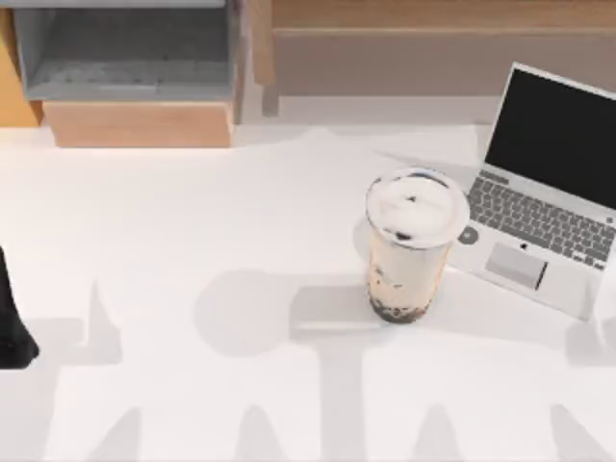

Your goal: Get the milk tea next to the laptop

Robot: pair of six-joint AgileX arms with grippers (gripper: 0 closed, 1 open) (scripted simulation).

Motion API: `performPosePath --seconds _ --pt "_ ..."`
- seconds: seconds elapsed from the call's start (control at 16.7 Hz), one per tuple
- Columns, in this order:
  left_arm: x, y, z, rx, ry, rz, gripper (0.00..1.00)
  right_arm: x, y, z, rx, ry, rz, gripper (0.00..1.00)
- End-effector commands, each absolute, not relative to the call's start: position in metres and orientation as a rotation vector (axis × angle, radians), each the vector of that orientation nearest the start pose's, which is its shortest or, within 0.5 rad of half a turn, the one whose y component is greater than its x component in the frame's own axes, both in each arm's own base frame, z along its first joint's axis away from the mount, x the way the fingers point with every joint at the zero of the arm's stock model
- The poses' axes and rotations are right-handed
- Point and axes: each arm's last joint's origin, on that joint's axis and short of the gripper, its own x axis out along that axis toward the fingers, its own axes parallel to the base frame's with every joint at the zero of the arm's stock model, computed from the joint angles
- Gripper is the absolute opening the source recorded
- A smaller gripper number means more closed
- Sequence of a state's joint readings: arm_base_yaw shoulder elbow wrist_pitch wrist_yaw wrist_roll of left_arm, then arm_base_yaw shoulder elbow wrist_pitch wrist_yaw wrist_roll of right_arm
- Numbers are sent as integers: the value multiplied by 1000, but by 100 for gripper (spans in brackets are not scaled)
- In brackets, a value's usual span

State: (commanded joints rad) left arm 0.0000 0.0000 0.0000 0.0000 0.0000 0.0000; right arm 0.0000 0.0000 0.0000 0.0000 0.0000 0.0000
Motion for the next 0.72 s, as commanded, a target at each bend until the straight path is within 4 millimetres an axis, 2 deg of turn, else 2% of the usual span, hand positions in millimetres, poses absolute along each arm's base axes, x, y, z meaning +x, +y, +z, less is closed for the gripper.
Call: performPosePath --seconds 0.36,0.54,0.72 --pt "106 -1 160 0 0 0 100 111 6 165 29 0 10 100" --pt "106 -1 160 0 0 0 100 120 19 171 70 15 23 100" --pt "106 -1 160 0 0 0 100 134 41 174 102 44 34 100"
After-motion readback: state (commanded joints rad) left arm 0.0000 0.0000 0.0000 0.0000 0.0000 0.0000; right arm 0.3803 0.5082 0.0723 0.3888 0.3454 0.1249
